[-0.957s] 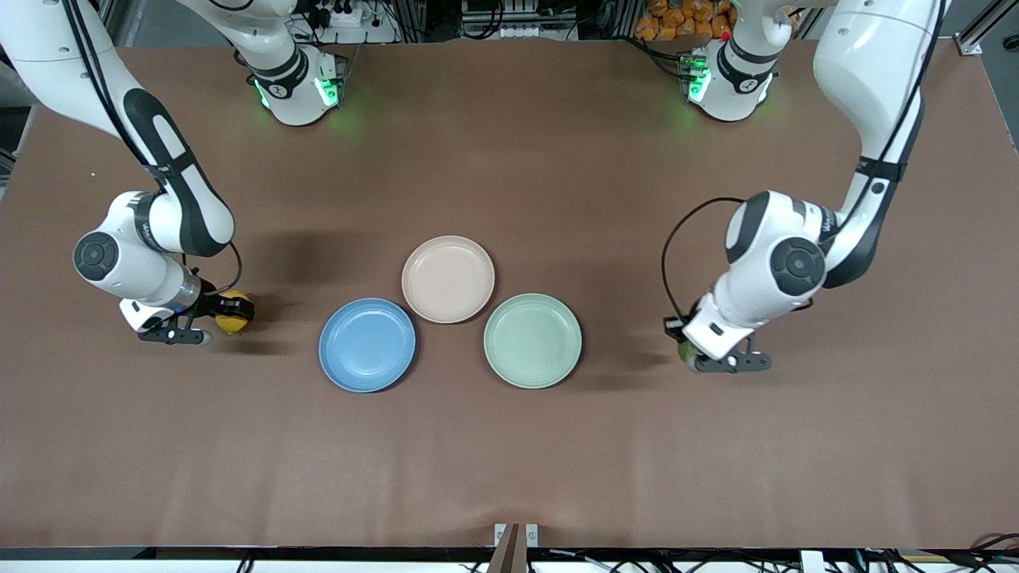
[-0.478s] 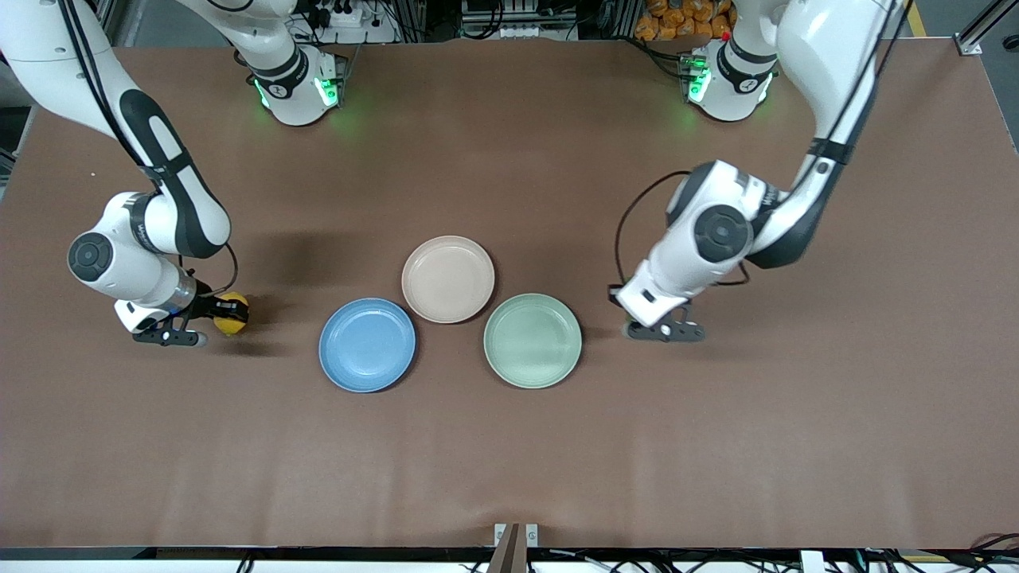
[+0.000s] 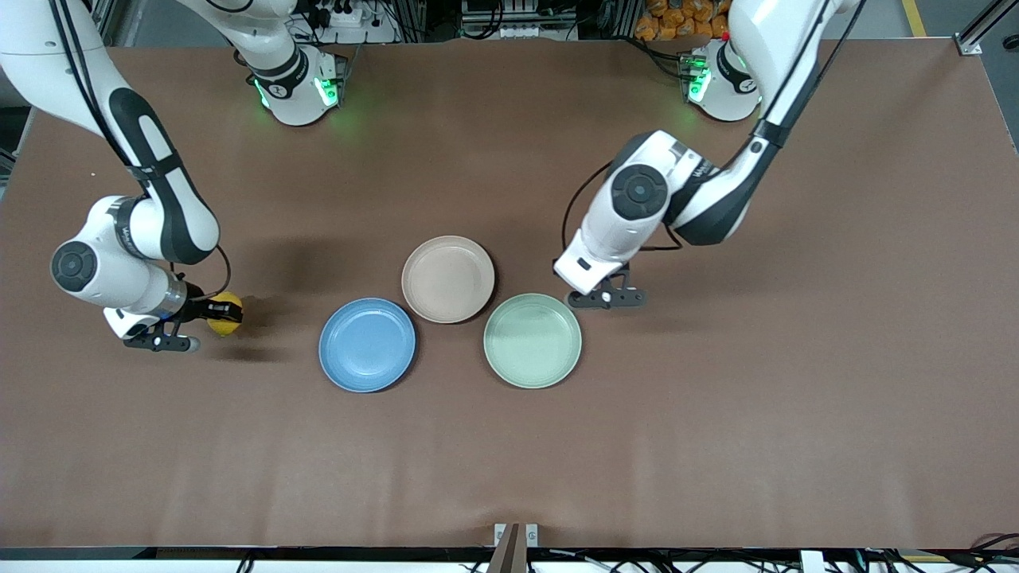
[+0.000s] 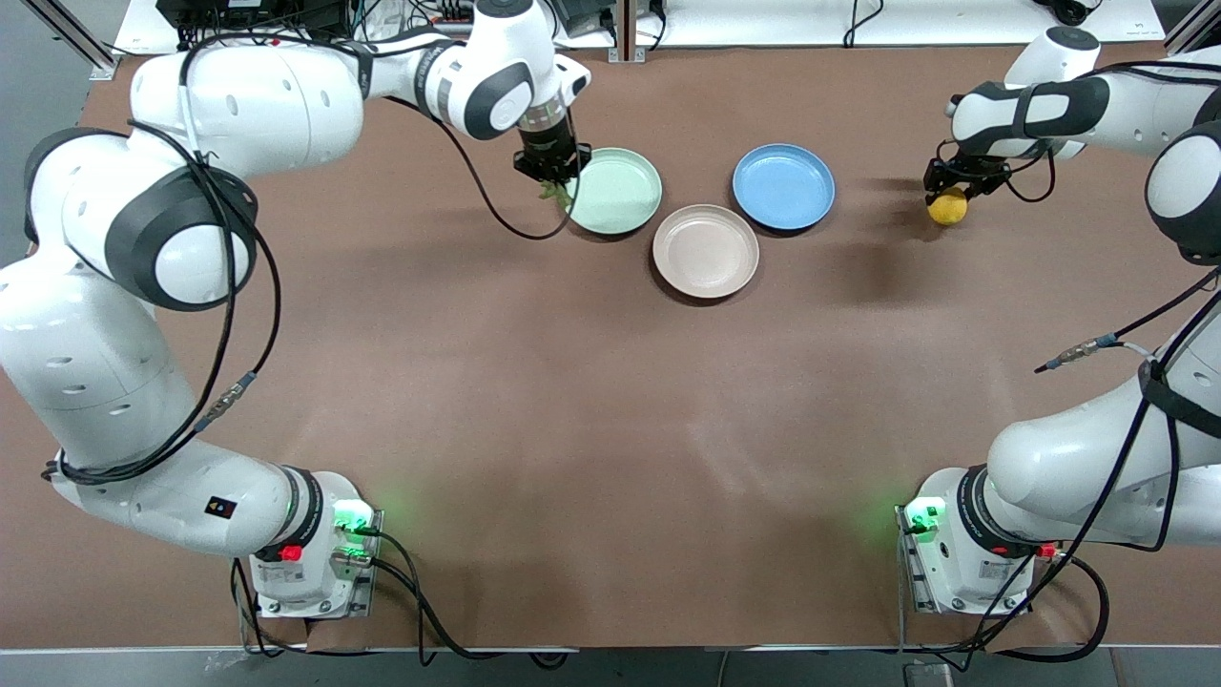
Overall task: Place lemon and lettuce in plates
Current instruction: 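Carry the lettuce toward the beige plate while the right gripper lifts the lemon, then lower the lettuce onto the beige plate while the lemon lowers onto the blue plate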
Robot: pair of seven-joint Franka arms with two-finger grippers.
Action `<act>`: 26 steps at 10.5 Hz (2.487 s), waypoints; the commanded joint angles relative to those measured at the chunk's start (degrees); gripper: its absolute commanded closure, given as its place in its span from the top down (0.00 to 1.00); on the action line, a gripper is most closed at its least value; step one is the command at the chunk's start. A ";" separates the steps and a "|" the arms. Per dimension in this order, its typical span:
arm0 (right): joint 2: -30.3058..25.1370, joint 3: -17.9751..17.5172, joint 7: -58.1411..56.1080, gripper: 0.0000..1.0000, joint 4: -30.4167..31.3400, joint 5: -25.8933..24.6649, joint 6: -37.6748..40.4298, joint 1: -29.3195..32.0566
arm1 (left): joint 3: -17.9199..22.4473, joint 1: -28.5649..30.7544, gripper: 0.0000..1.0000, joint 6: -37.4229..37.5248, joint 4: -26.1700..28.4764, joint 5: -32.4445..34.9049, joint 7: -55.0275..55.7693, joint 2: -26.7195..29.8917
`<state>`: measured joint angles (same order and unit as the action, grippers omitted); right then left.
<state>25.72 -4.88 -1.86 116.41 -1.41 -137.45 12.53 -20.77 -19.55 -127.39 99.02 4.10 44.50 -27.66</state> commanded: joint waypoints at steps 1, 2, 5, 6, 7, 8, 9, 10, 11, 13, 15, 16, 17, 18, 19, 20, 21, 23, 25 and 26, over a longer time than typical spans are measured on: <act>-0.75 -0.92 0.36 0.36 -0.92 -0.08 1.57 0.30 | 0.29 -3.12 0.00 0.57 -4.18 0.91 5.49 -2.91; -0.93 -1.27 0.62 0.36 -1.35 0.00 2.53 -0.57 | 0.20 -4.78 0.00 -0.13 -4.44 1.08 5.94 -3.45; -1.02 -5.03 6.05 0.37 -2.84 0.09 2.98 -1.90 | 0.29 -8.92 0.00 -1.10 -6.89 1.00 6.12 -6.25; -0.93 -7.49 10.16 0.37 -3.98 0.01 4.37 -1.98 | 0.29 -9.97 0.00 -1.37 -8.39 1.00 7.25 -7.48; -0.93 -9.16 12.38 0.37 -5.30 0.01 6.04 -2.59 | 0.29 -10.59 0.00 -1.80 -9.53 1.00 8.22 -8.45; -0.85 -9.35 14.93 0.37 -6.36 0.01 6.75 -4.08 | 0.29 -10.86 0.00 -2.59 -9.81 0.91 8.66 -8.72; -0.84 -9.36 17.39 0.37 -6.80 0.01 6.76 -6.09 | 0.29 -12.08 0.00 -4.17 -9.81 1.00 11.02 -8.81; -0.67 -9.36 19.50 0.37 -7.15 0.01 6.67 -7.94 | 0.29 -12.62 0.00 -6.36 -9.72 1.00 13.48 -9.07; -0.50 -9.36 21.26 0.37 -7.42 0.01 6.41 -9.61 | 0.29 -13.14 0.00 -8.21 -9.81 1.00 16.90 -9.25; 0.12 -9.27 25.91 0.37 -8.73 0.01 6.32 -12.95 | 0.37 -14.72 0.00 -10.76 -9.72 1.26 19.21 -10.21; 1.78 -9.27 27.25 0.37 -10.58 0.01 5.88 -15.16 | 0.90 -17.44 0.00 -14.01 -9.72 1.44 20.44 -11.71; 3.27 -9.27 27.78 0.37 -11.98 0.09 5.79 -15.69 | 1.16 -18.41 0.00 -15.68 -9.63 1.52 21.49 -12.32; 4.50 -9.27 29.35 0.37 -12.86 0.01 5.01 -16.48 | 2.47 -19.38 0.00 -17.17 -9.72 1.44 22.28 -12.50; 5.56 -9.18 29.71 0.37 -13.31 0.01 3.78 -17.27 | 3.70 -20.69 0.00 -18.93 -9.72 1.44 25.34 -13.03; 6.53 -9.18 29.72 0.37 -13.31 0.01 1.95 -17.36 | 4.93 -21.49 0.00 -21.73 -9.72 1.52 28.07 -13.64; 7.50 -9.18 29.63 0.37 -13.31 -0.08 0.88 -17.37 | 5.55 -22.11 0.00 -22.63 -9.72 1.44 28.35 -14.17; 7.77 -9.18 29.63 0.37 -13.31 -0.34 0.18 -17.37 | 5.82 -22.11 0.00 -22.81 -9.81 1.44 29.05 -14.52; 8.29 -9.18 29.54 0.38 -13.31 -0.78 -0.09 -17.37 | 6.00 -22.11 0.00 -24.13 -9.72 1.52 30.73 -14.96; 8.47 -9.09 29.54 0.46 -13.31 -0.87 -0.09 -17.37 | 6.87 -22.29 0.00 -24.13 -9.72 1.52 30.73 -15.23; 8.65 -9.09 29.54 0.49 -13.31 -0.87 -0.09 -17.37 | 7.14 -22.46 0.35 -24.13 -9.63 1.52 30.73 -15.23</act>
<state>33.46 -14.09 26.67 104.44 -1.37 -137.69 -4.55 -14.89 -40.87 -150.82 90.42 4.10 72.90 -42.24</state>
